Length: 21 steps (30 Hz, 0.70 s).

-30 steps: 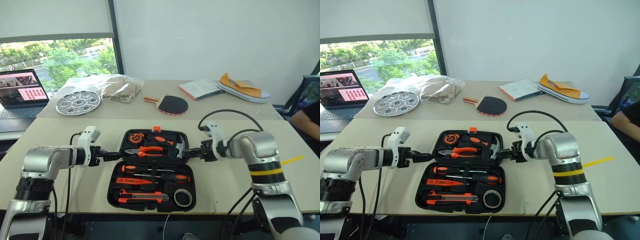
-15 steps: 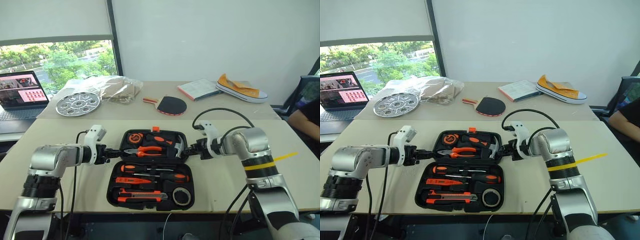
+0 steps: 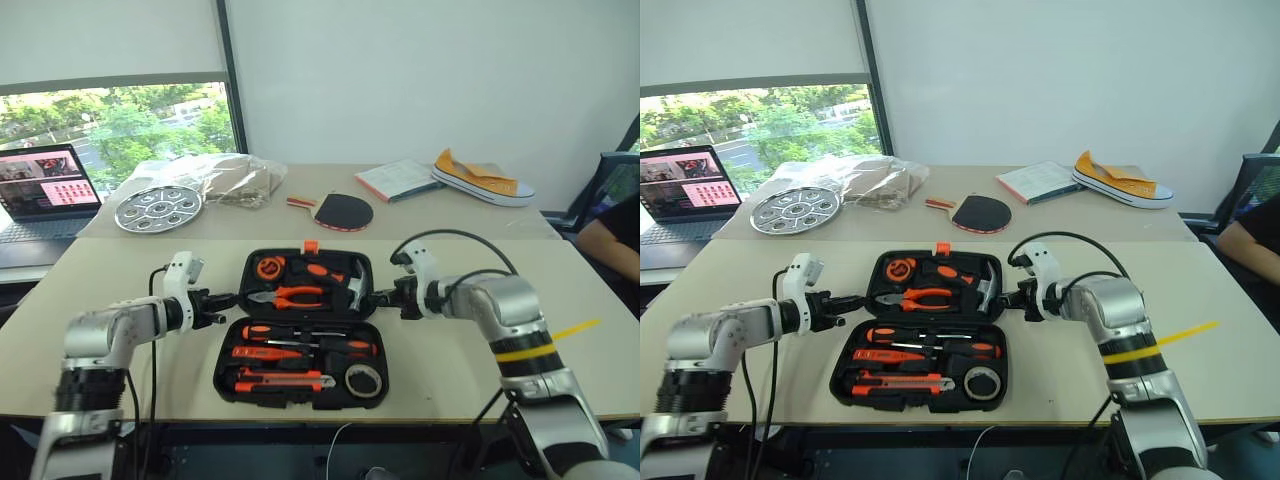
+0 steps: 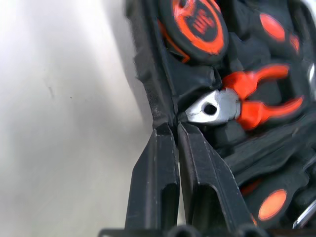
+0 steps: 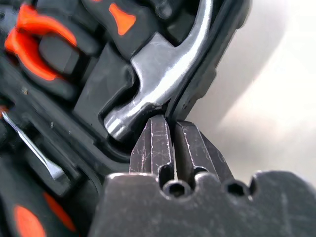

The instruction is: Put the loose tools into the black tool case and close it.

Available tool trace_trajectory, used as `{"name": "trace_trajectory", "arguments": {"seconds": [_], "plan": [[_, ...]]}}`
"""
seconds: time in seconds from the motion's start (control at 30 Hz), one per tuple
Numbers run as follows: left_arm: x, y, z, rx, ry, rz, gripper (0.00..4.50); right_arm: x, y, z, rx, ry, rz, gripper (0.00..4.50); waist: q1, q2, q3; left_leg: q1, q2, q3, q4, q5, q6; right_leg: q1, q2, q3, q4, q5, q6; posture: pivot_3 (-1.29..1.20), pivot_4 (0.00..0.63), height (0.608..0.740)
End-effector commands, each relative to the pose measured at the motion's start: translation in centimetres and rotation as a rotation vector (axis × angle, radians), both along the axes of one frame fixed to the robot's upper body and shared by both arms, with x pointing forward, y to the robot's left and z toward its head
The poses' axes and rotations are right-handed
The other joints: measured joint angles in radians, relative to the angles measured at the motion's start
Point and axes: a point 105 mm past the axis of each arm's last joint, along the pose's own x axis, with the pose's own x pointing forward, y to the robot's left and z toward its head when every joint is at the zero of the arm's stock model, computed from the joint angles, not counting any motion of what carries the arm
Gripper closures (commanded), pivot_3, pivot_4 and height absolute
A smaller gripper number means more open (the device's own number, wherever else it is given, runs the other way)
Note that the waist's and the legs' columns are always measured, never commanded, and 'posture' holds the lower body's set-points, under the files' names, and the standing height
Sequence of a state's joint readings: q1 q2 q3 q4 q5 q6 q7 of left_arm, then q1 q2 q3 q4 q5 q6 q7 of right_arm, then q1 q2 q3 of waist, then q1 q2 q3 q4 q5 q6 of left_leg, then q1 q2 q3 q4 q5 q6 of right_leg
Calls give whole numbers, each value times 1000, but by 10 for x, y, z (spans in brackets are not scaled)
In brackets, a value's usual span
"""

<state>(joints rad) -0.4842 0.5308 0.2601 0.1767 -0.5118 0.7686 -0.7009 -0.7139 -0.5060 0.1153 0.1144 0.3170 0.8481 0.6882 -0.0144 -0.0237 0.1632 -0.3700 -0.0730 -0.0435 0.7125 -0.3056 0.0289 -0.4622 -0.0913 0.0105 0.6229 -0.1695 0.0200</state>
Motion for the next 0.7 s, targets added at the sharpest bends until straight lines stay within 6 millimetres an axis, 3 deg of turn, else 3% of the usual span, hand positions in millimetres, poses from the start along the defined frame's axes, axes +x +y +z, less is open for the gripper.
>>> {"name": "trace_trajectory", "arguments": {"seconds": [0.03,0.17,0.27,0.43,0.57,0.63,0.67,0.7], "plan": [[-3,7,58,26,-417,-9,4424,-1,1,52,-95,-450,121,4500,0,-1,0,-2,0,0,0,0,-1,-2,0,0,1,1,-1,0,150,740],[-12,1,52,155,-541,-87,4424,-12,-2,44,-210,-618,211,4500,0,-1,0,-9,0,1,0,0,0,-10,0,0,3,1,-1,0,150,740],[-23,-3,38,298,-602,-182,4424,-27,-5,26,-319,-695,308,4500,-1,0,0,-11,1,1,-1,0,1,-11,0,-2,1,1,-1,0,150,740],[-54,-6,-8,610,-650,-417,4424,-47,-27,-20,-532,-764,417,4500,0,1,-1,-11,1,1,-2,-3,5,-10,0,-4,-4,1,-1,0,150,740],[-69,1,-31,713,-641,-522,4424,-57,-34,-38,-589,-771,474,4500,5,2,-2,5,1,2,-5,-4,7,7,-1,-4,-14,0,1,0,150,740],[-76,4,-40,720,-611,-562,4424,-62,-35,-42,-562,-751,485,4500,4,2,-2,13,1,4,-9,-10,16,14,-1,-3,-15,0,2,0,150,740],[-79,6,-44,722,-597,-577,4500,-63,-35,-43,-547,-742,488,3643,3,2,-2,20,1,5,-12,-11,19,20,-1,-2,-16,-1,3,0,150,740],[-81,9,-47,731,-583,-589,4500,-66,-35,-44,-549,-745,502,3534,2,2,-2,28,2,5,-15,-12,20,27,-1,-1,-17,-2,3,0,150,740]]}}
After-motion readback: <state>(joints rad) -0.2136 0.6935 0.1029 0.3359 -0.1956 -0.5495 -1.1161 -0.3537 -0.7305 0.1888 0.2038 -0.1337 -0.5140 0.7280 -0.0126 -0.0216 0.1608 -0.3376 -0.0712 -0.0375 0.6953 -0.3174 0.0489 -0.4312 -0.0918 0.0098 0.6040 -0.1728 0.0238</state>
